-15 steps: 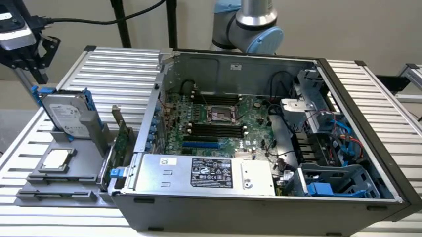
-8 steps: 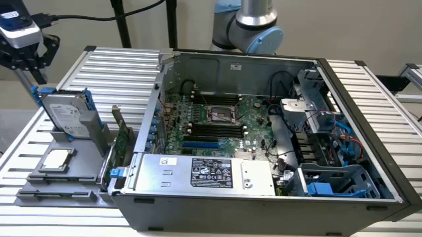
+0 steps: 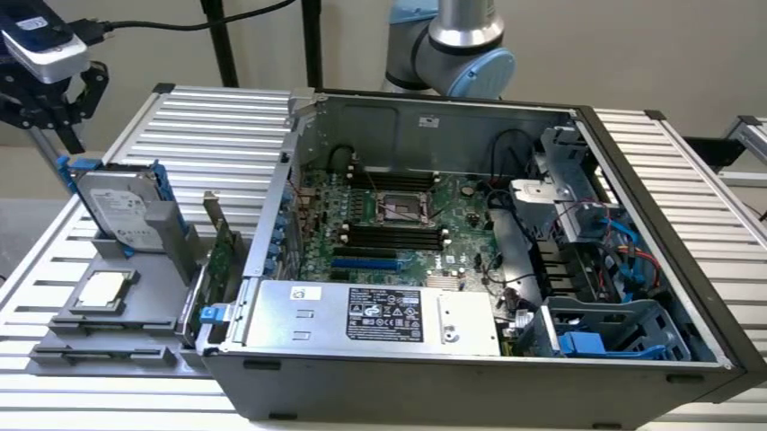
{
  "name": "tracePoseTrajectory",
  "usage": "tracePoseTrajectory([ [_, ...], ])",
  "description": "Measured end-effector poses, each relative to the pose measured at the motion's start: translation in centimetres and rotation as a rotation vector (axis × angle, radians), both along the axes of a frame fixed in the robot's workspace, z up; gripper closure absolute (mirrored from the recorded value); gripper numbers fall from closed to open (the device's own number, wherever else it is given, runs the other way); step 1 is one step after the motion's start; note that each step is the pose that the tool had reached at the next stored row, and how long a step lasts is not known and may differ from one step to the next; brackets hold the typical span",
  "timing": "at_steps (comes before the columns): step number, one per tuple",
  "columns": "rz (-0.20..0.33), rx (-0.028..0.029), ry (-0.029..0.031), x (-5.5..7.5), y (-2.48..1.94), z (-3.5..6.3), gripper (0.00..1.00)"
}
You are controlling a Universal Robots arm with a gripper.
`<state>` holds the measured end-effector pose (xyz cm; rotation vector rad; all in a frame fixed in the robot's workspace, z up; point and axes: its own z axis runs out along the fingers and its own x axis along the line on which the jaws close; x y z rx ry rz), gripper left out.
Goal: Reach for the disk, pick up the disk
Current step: 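Pick up the disk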
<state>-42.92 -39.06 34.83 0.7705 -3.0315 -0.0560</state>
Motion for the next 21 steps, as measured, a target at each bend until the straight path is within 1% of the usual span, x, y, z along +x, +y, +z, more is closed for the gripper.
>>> tracePoseTrajectory([
  [21, 0.382, -0.0001, -0.0045, 0.0, 0.0, 0.0, 0.89],
])
